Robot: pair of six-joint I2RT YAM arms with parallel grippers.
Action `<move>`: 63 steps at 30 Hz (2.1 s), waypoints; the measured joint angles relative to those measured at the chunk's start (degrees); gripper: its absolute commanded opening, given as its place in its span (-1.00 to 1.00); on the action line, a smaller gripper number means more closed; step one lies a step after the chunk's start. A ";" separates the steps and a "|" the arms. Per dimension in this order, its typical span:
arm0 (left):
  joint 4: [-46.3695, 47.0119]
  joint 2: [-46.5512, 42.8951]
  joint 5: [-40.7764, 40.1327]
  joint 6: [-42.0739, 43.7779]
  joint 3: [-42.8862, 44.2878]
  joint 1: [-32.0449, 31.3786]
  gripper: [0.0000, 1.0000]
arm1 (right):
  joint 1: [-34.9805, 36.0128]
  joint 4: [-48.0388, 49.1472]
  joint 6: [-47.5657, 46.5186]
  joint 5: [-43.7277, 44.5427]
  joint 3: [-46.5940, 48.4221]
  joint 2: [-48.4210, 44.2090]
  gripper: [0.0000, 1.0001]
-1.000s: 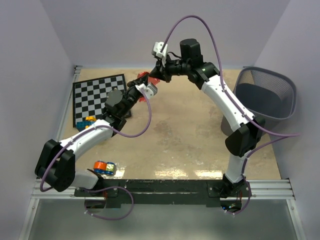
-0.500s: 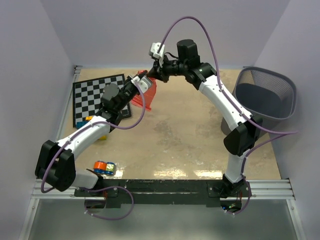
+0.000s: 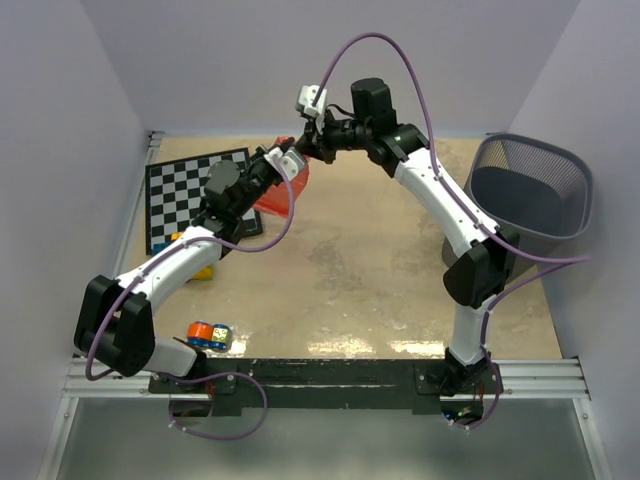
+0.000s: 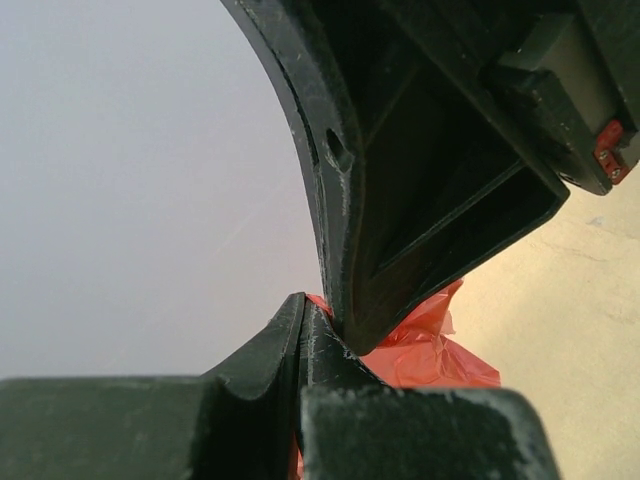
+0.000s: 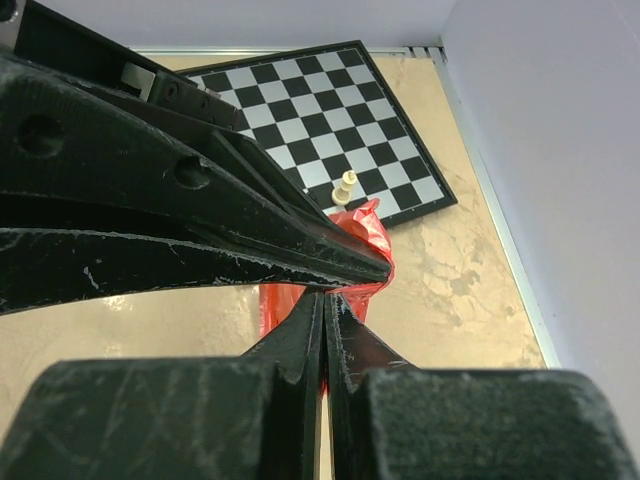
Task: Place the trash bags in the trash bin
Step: Unfold the trash bag at the center of the board.
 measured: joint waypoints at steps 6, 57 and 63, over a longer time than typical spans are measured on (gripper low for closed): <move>-3.34 -1.09 3.21 2.51 0.00 0.37 -1.00 | 0.48 -1.11 -0.76 3.17 -0.15 0.00 -1.00; -2.16 -9.44 5.79 22.45 -6.91 0.11 -1.00 | -3.87 -2.62 5.51 -6.82 -2.25 -2.60 0.39; 0.42 -13.14 12.33 34.51 -13.46 0.31 -1.00 | -15.85 4.96 18.73 -15.41 1.95 -3.23 0.43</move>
